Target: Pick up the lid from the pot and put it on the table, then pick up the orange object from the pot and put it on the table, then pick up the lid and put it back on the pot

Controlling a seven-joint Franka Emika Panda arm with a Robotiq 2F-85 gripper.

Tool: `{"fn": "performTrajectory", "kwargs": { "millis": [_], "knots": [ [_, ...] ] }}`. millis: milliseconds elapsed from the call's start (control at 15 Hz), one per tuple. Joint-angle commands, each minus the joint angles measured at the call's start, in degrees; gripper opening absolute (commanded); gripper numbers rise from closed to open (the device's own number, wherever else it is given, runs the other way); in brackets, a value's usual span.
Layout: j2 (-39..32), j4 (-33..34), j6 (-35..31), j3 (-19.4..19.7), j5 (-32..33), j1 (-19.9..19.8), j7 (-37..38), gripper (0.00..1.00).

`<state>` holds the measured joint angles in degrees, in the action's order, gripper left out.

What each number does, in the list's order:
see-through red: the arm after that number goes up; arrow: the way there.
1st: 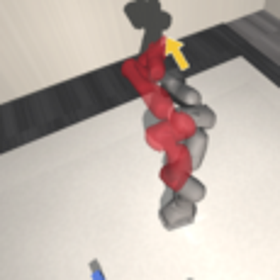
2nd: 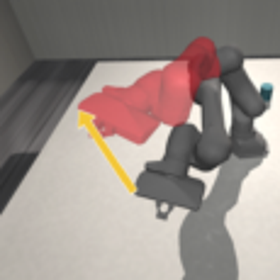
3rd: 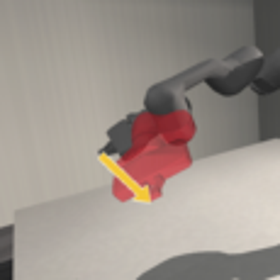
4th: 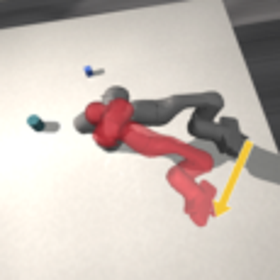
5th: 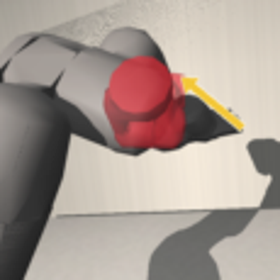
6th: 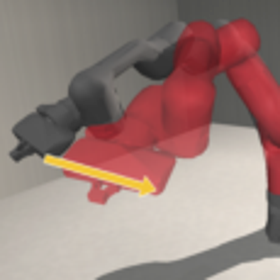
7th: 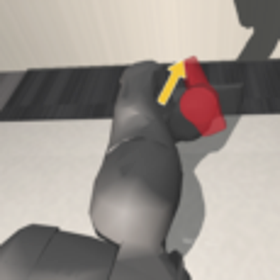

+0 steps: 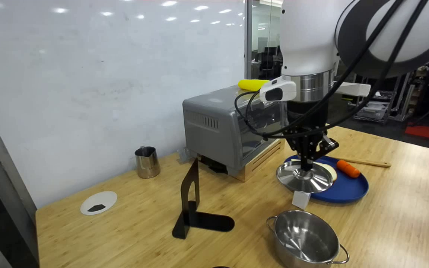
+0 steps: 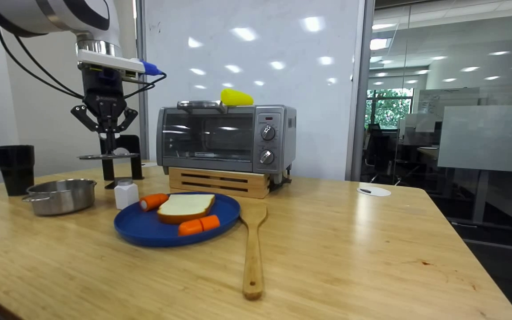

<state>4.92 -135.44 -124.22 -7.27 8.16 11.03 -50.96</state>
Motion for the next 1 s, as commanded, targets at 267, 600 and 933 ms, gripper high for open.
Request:
{"fn": "performTrajectory", "kwargs": {
  "millis": [267,600,933],
  "knots": [
    [-2.86,-0.17,-0.06,-3.3,1.03,1.91,-3.01,0.01],
    [-4.26,-0.57,-0.98,-5.24,2.43,3.02,-2.94,0.01],
    [-5.38,-0.66,-1.22,-6.24,3.33,3.51,-3.08,0.01]
  ]
}}
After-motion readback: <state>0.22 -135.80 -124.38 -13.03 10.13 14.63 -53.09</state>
